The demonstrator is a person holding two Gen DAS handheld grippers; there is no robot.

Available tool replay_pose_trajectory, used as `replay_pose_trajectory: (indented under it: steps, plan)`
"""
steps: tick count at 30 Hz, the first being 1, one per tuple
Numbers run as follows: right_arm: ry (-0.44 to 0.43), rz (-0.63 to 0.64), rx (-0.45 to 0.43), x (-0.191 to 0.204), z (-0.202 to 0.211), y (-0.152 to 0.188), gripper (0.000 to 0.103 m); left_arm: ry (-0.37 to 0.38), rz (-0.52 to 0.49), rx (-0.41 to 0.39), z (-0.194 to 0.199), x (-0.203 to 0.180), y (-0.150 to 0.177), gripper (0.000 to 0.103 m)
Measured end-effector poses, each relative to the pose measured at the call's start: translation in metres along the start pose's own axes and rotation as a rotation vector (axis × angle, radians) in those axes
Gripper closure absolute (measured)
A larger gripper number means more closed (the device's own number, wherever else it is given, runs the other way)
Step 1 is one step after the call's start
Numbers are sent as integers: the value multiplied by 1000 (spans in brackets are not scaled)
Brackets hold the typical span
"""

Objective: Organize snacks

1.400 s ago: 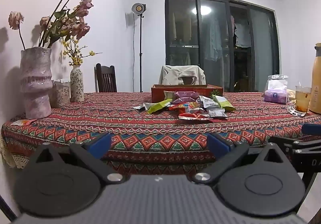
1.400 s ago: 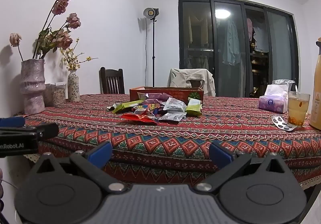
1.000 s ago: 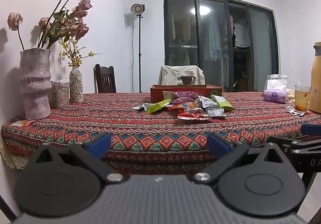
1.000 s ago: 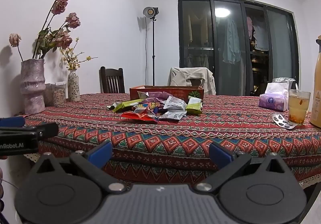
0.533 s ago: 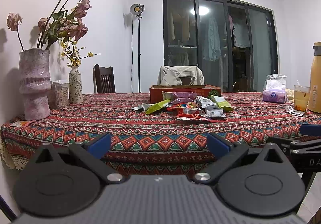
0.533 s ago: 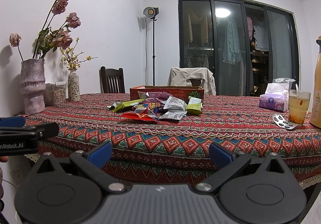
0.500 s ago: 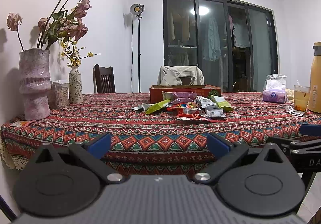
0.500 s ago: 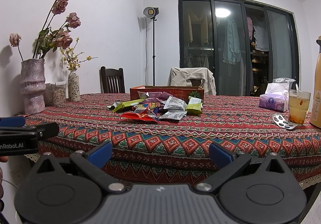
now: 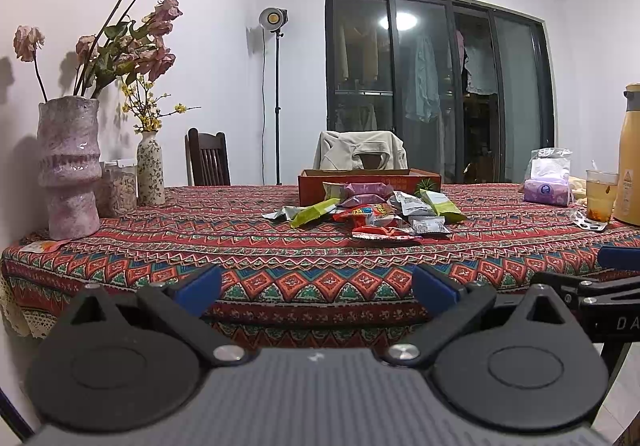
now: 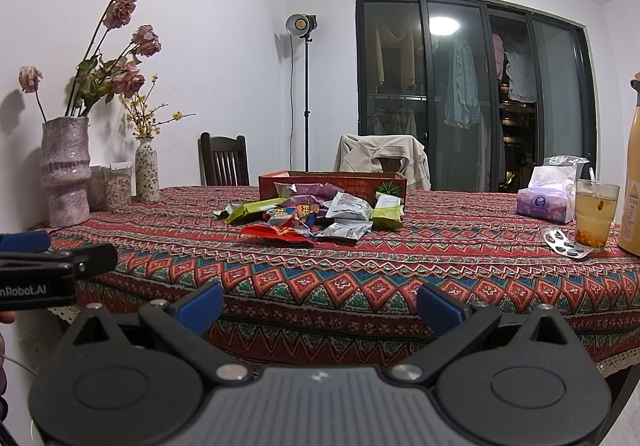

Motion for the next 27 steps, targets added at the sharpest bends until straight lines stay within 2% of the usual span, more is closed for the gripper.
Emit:
replay_pose_trajectory:
  steps: [27]
  plan:
    - [-2,-3,4,0,0,1,0,6,-1,8,-3,-2,4,0]
Point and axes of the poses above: each gripper's, at about its wrist camera, not at the fingertips, and z roughly against the way its jaws point, x to its left, y to its underside, the point moved 6 cm from there along -z, roughly the way its jaws point, and after that the axes turned 2 degrees about z, right-handed, at the moved point
